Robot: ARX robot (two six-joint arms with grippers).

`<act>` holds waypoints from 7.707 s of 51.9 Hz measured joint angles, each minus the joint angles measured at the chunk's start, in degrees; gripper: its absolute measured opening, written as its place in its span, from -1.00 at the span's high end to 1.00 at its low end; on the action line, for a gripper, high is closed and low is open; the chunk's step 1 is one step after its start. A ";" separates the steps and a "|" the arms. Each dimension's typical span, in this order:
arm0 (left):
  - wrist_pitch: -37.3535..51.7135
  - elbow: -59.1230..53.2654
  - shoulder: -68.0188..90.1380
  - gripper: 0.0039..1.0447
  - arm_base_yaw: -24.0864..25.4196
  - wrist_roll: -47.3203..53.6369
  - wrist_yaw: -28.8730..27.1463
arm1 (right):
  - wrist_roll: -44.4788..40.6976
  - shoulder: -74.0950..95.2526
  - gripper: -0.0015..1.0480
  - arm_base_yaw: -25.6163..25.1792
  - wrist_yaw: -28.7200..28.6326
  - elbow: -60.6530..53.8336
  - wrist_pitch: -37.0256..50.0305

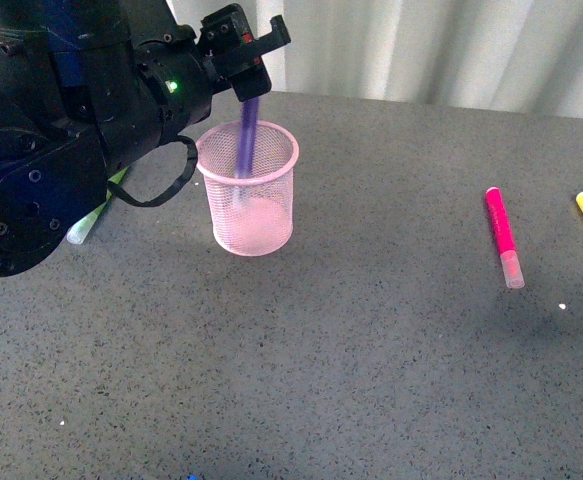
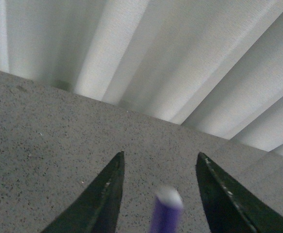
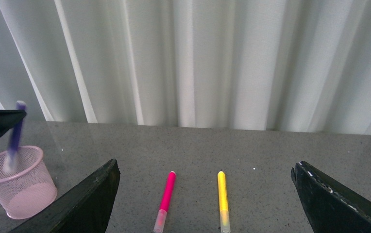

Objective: Insert purple and pink pens into pink cup

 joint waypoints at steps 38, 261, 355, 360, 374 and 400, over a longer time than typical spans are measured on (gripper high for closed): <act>-33.18 -15.87 -38.36 -0.88 7.78 12.33 0.61 | 0.00 0.00 -0.86 0.00 0.00 0.00 0.00; -65.35 -54.31 -124.65 -0.87 19.12 24.74 1.09 | 9.01 114.18 -0.86 4.50 -0.68 54.64 11.21; -65.35 -54.31 -124.65 -0.87 19.12 24.74 1.09 | 9.53 122.07 0.77 6.93 -2.43 56.00 23.17; -65.35 -54.31 -124.65 -0.87 19.12 24.74 1.09 | 5.90 117.70 0.77 8.26 -4.52 52.02 34.27; -65.35 -54.31 -124.65 -0.87 19.12 24.74 1.09 | -0.92 111.45 0.77 18.29 -10.78 49.22 56.85; -65.35 -54.31 -124.65 -0.87 19.12 24.74 1.09 | 4.07 121.87 0.77 28.61 -12.61 62.12 61.70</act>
